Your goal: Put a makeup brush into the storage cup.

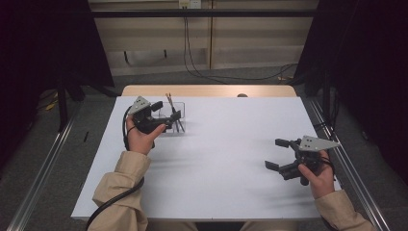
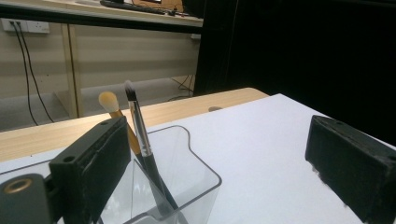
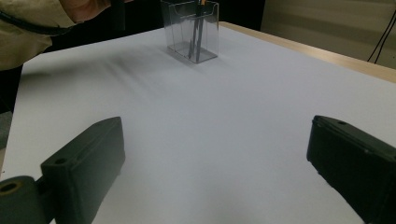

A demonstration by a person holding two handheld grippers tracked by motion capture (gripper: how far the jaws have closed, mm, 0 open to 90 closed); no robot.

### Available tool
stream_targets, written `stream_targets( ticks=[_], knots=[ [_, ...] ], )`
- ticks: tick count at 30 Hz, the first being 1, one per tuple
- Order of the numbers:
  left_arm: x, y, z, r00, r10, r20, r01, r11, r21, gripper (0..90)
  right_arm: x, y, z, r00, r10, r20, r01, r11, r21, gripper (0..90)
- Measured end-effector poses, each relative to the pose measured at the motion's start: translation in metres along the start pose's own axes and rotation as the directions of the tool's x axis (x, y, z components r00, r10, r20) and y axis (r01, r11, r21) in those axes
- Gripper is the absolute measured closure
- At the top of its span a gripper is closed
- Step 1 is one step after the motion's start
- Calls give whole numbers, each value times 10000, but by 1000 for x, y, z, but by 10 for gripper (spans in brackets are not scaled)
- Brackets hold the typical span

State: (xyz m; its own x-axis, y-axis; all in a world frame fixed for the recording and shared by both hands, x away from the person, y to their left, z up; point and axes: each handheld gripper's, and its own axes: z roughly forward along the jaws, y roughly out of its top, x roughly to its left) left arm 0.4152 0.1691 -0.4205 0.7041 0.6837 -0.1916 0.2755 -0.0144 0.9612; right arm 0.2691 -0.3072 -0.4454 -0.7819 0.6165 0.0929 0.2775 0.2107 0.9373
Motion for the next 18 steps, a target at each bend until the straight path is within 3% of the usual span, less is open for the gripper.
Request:
stream_targets(
  ticks=[18],
  knots=[
    [-9,0,-11,9983,182,562,-180,9998,-37,8,0,1,3,10000,-2,-68,2,10000,-20,39]
  ],
)
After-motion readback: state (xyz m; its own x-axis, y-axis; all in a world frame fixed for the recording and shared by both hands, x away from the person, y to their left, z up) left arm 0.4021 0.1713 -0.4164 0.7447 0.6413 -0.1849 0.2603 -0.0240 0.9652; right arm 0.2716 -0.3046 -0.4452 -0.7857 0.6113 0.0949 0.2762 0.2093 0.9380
